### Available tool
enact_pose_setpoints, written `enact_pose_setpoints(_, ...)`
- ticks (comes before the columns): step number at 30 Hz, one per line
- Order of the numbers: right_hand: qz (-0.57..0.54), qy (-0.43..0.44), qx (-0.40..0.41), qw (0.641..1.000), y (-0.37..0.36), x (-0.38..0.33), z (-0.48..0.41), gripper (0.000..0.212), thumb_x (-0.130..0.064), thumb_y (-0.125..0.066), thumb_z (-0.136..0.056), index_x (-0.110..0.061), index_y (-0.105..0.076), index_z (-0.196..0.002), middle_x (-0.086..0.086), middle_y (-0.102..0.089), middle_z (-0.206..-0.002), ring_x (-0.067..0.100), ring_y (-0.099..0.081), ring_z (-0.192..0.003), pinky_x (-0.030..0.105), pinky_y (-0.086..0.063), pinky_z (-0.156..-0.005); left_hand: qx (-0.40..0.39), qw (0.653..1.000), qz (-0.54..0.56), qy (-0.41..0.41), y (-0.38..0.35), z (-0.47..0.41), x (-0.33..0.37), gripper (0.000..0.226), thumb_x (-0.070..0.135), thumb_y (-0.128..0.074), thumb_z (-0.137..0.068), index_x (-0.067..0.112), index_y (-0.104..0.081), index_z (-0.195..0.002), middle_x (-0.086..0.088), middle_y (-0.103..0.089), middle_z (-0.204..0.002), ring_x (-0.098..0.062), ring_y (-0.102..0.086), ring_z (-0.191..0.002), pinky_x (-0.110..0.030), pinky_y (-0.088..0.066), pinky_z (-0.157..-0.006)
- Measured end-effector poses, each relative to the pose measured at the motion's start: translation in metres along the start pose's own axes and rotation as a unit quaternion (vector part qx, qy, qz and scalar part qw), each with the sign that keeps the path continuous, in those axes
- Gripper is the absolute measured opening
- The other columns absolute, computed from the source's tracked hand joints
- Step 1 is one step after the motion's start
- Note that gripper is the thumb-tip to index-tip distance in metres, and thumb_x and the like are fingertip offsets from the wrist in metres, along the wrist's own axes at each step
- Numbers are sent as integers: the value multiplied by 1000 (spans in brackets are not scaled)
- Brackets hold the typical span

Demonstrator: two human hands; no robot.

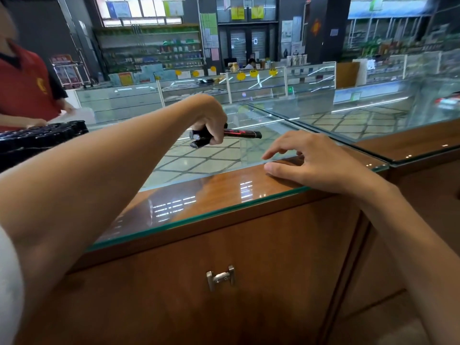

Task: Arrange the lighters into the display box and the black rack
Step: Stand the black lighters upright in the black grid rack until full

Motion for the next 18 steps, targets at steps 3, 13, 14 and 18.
enact_pose_setpoints(3,1,-2,-1,1000,0,0,0,27,-46,-63,-82,-30,-68,-103,-13,-61,-108,4,-52,-101,14,-38,-78,9,999,51,-3,-3,1,-15,14,2,-52,-91,-3,-45,-102,-20,-50,-99,-34,-53,-87,-38,-48,-82)
enact_pose_setpoints(13,12,5,8,1000,-1,2,0,28,-49,-60,-81,-32,-68,-103,-15,-61,-108,3,-51,-99,14,-37,-74,93,968,179,-147,-1,-4,13,28,36,-49,-96,10,-51,-87,-4,-52,-78,-17,-49,-67,-26,-43,-62)
enact_pose_setpoints(14,11,7,9,1000,-1,2,0,28,-49,-60,-81,-32,-68,-102,-16,-61,-107,2,-51,-99,13,-36,-74,76,975,150,-144,-3,-5,17,33,43,-53,-92,11,-51,-85,-4,-55,-79,-18,-51,-67,-27,-44,-62)
enact_pose_setpoints(18,-4,9,7,1000,0,2,1,28,-50,-61,-80,-33,-68,-101,-19,-61,-105,-2,-51,-98,12,-35,-73,79,984,81,-137,-2,-3,18,29,34,-58,-91,7,-51,-84,-5,-57,-77,-21,-53,-66,-30,-46,-64)
Point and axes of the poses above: each hand's wrist, its own z-axis away from the middle knuckle, its own y-axis out of the back of the hand, x = y × z, the point moved 4 cm from there along -z, towards the middle knuckle
